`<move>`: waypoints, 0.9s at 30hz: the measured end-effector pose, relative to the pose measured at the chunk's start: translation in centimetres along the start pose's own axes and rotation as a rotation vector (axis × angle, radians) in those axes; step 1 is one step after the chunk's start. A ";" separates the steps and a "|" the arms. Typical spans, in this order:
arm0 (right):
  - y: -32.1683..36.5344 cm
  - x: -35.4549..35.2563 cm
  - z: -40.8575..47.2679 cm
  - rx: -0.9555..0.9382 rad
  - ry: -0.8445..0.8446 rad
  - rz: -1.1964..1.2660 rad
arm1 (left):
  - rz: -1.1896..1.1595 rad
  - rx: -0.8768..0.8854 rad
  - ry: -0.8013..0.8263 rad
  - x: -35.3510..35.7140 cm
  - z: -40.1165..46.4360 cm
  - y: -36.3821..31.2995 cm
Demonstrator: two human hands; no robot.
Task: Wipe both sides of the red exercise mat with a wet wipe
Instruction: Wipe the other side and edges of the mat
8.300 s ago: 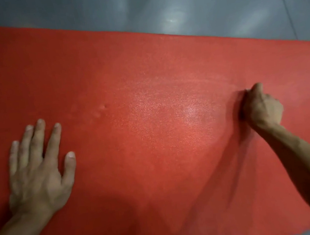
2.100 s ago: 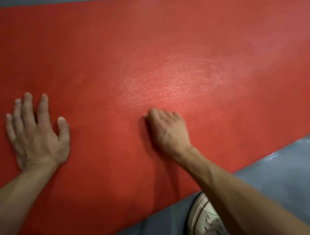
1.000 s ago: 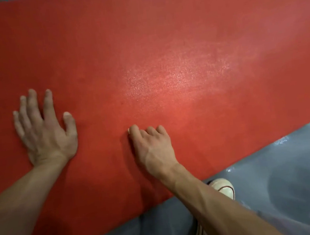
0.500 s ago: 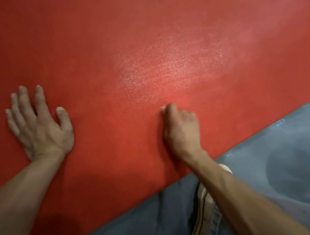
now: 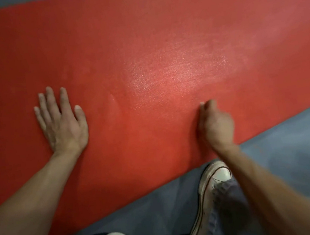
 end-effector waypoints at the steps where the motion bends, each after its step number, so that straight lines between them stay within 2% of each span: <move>1: 3.7 -0.1 -1.8 -0.083 -0.022 0.045 | -0.024 0.019 0.019 0.2 -0.9 -1.0; 4: 13.6 -0.6 -7.7 -0.441 -0.018 0.093 | -0.057 0.103 0.093 1.5 -5.7 -4.5; 6: 14.0 -0.2 -8.6 -0.582 0.019 0.100 | -0.032 0.150 0.130 2.6 -9.0 -5.7; 9: 5.4 0.7 -4.0 -0.464 0.015 0.046 | 0.006 0.173 0.137 3.0 -10.3 -5.5; 13: -10.2 1.4 2.5 0.047 0.096 -0.034 | 0.013 0.161 0.131 3.1 -10.2 -5.6; 15: -11.8 1.7 2.4 0.265 0.080 0.030 | 0.012 0.168 0.133 3.2 -10.3 -5.7; 16: -9.4 1.7 1.9 0.267 0.067 0.070 | 0.012 0.173 0.130 3.1 -10.3 -5.7; 18: -1.7 1.1 -0.1 0.108 0.003 0.129 | 0.012 0.182 0.121 3.0 -10.2 -5.7; 20: 7.2 0.3 -3.8 -0.179 -0.009 0.145 | 0.013 0.183 0.111 2.7 -10.3 -5.6; 22: 12.0 0.2 -7.1 -0.457 0.015 0.094 | 0.004 0.189 0.107 2.7 -10.3 -5.7; 24: 9.8 0.6 -6.4 -0.495 0.004 0.099 | -0.003 0.198 0.101 2.7 -10.3 -5.8; 27: -1.2 1.9 -1.7 -0.209 0.003 0.022 | -0.017 0.191 0.093 2.7 -10.3 -5.9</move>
Point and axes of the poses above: each hand's wrist, its own z-axis towards the middle knuckle, its own x-axis out of the palm, y = z × x, the point moved 9 cm from there along z, towards the middle knuckle, and after that the axes turned 10 degrees about -z, right-handed, at the moved point
